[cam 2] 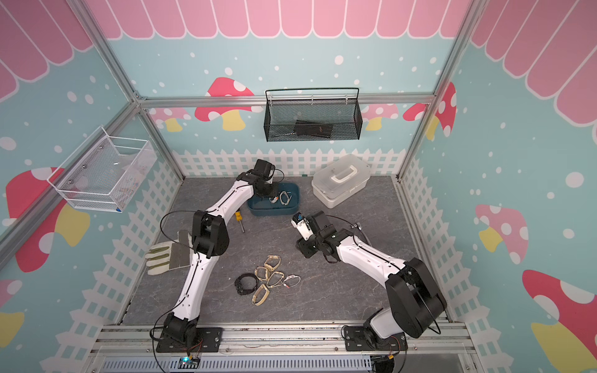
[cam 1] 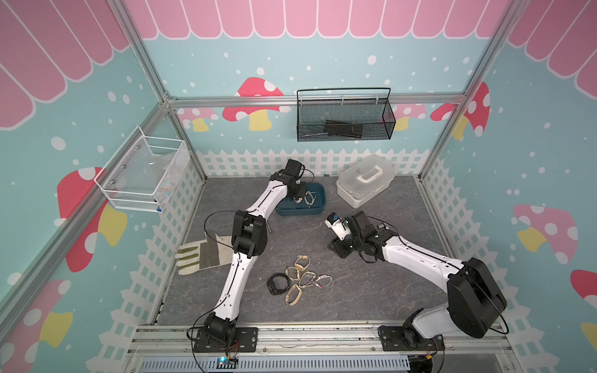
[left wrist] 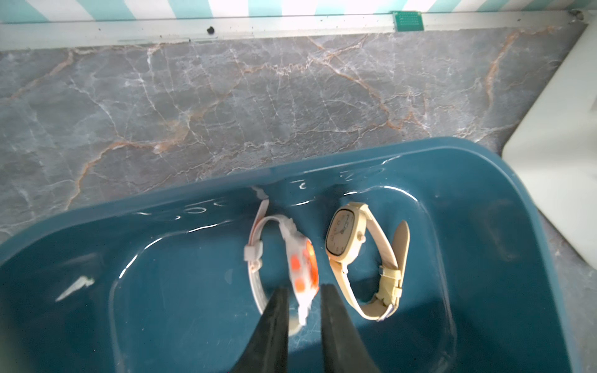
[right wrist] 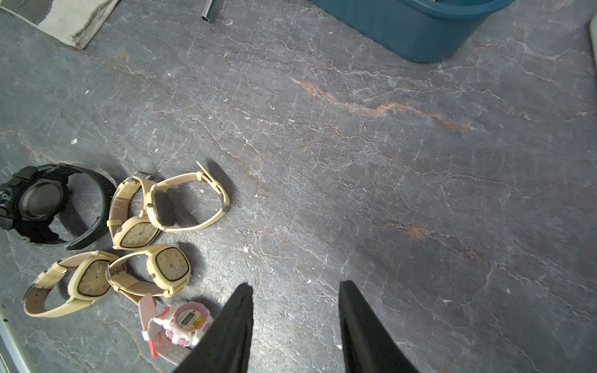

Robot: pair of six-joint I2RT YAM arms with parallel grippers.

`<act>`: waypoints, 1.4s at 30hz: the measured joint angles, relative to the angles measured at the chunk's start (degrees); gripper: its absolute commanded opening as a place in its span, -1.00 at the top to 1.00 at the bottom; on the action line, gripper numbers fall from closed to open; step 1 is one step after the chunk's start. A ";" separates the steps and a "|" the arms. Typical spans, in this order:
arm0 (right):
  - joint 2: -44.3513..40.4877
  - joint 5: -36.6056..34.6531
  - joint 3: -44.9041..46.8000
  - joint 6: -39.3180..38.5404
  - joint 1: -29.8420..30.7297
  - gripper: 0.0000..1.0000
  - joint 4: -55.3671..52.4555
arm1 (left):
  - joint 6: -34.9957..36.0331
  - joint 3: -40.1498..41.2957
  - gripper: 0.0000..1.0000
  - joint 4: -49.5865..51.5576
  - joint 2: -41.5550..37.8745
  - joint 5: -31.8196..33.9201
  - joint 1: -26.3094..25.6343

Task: Put the watch into the storage box
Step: Place the watch in the storage box, then pick up the watch at the center of the board.

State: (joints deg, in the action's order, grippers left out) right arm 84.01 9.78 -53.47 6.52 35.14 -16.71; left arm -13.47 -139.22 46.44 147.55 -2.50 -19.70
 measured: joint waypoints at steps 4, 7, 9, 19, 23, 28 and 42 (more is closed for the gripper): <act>0.00 0.04 -0.04 -0.02 0.00 0.08 -0.13 | 0.00 0.00 0.34 0.02 0.00 -0.96 0.35; -0.39 0.07 -0.09 -0.04 0.00 0.08 -0.74 | 0.00 0.00 0.30 0.02 0.00 -1.92 0.52; -1.16 0.04 -0.09 -0.07 0.00 0.07 -1.31 | 0.02 0.00 0.28 0.02 -0.02 -2.80 0.59; -6.43 0.35 -0.28 -1.88 0.09 0.06 -3.30 | 0.39 9.42 0.22 -0.22 -16.83 -7.04 0.46; -6.51 0.22 -0.44 -3.17 0.55 0.07 -5.40 | 0.28 18.86 0.21 -3.54 -30.40 -7.85 0.04; -6.29 0.15 -0.94 -3.91 2.27 0.07 -6.62 | -1.01 35.39 0.21 -9.73 -44.89 -7.65 -1.09; 11.26 0.74 -12.20 -3.39 8.35 0.07 -8.02 | -6.86 75.43 0.21 -18.36 -61.83 -2.75 -2.84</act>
State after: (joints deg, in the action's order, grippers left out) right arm 95.26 10.52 -65.67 3.14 43.48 -24.73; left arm -20.34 -63.79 28.08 85.71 -5.26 -22.55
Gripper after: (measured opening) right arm 0.464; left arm 0.394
